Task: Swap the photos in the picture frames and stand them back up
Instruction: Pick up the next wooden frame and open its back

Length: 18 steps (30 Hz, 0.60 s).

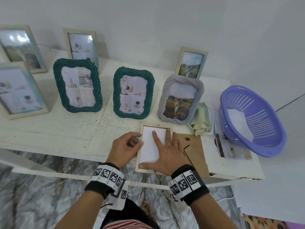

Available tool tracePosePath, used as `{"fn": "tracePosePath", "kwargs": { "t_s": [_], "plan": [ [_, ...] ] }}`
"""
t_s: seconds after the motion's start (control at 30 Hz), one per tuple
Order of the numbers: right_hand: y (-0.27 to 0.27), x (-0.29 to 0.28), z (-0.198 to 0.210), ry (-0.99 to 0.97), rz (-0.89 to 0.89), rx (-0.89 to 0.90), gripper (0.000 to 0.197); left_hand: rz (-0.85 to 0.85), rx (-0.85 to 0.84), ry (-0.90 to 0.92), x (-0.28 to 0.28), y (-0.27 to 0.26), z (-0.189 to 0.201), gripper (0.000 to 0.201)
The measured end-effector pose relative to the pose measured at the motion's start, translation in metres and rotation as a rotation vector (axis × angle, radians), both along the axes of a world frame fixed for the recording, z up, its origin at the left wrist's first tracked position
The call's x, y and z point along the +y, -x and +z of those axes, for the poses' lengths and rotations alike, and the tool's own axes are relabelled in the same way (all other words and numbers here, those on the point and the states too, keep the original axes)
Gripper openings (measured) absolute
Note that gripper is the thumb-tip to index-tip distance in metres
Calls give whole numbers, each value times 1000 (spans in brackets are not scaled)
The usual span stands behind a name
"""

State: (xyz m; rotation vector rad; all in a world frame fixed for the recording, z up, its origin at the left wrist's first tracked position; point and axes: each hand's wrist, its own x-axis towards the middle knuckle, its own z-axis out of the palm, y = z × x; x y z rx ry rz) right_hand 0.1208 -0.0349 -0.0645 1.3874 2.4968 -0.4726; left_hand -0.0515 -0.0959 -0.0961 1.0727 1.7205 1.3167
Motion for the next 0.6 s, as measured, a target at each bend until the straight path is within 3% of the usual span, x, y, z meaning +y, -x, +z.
{"fn": "tracePosePath", "kwargs": {
  "t_s": [0.27, 0.6],
  "plan": [
    [4, 0, 8, 60, -29, 36, 130, -14, 25, 5, -1, 1, 1, 21],
    [3, -2, 8, -11, -81, 108, 123, -26, 13, 2, -2, -2, 7, 26]
  ]
}}
